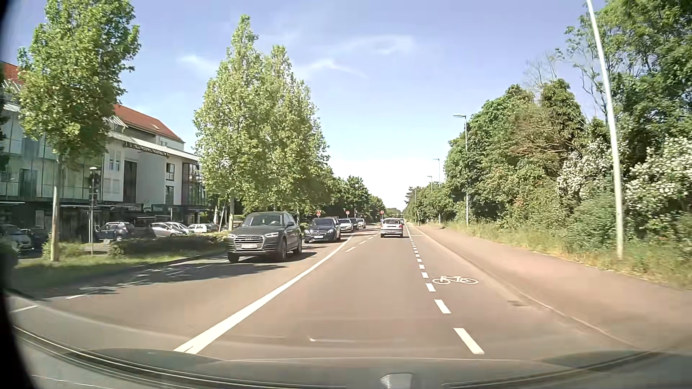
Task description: Follow the waypoints while adhering to traffic rules and regulations
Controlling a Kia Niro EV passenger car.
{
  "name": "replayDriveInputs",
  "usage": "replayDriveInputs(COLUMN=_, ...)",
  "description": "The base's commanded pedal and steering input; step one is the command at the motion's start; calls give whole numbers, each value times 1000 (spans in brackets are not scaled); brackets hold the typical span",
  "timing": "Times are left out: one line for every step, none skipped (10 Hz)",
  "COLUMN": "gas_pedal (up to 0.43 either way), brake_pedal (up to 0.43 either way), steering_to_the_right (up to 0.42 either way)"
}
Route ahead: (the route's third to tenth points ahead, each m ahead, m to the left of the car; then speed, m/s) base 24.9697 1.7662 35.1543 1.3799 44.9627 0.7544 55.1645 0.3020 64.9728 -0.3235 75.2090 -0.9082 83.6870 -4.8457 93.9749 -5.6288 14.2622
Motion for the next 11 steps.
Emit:
replayDriveInputs(gas_pedal=0, brake_pedal=30, steering_to_the_right=16)
replayDriveInputs(gas_pedal=0, brake_pedal=30, steering_to_the_right=17)
replayDriveInputs(gas_pedal=0, brake_pedal=30, steering_to_the_right=17)
replayDriveInputs(gas_pedal=0, brake_pedal=30, steering_to_the_right=17)
replayDriveInputs(gas_pedal=0, brake_pedal=37, steering_to_the_right=17)
replayDriveInputs(gas_pedal=0, brake_pedal=49, steering_to_the_right=18)
replayDriveInputs(gas_pedal=0, brake_pedal=49, steering_to_the_right=18)
replayDriveInputs(gas_pedal=0, brake_pedal=55, steering_to_the_right=18)
replayDriveInputs(gas_pedal=0, brake_pedal=67, steering_to_the_right=18)
replayDriveInputs(gas_pedal=0, brake_pedal=79, steering_to_the_right=18)
replayDriveInputs(gas_pedal=0, brake_pedal=116, steering_to_the_right=18)
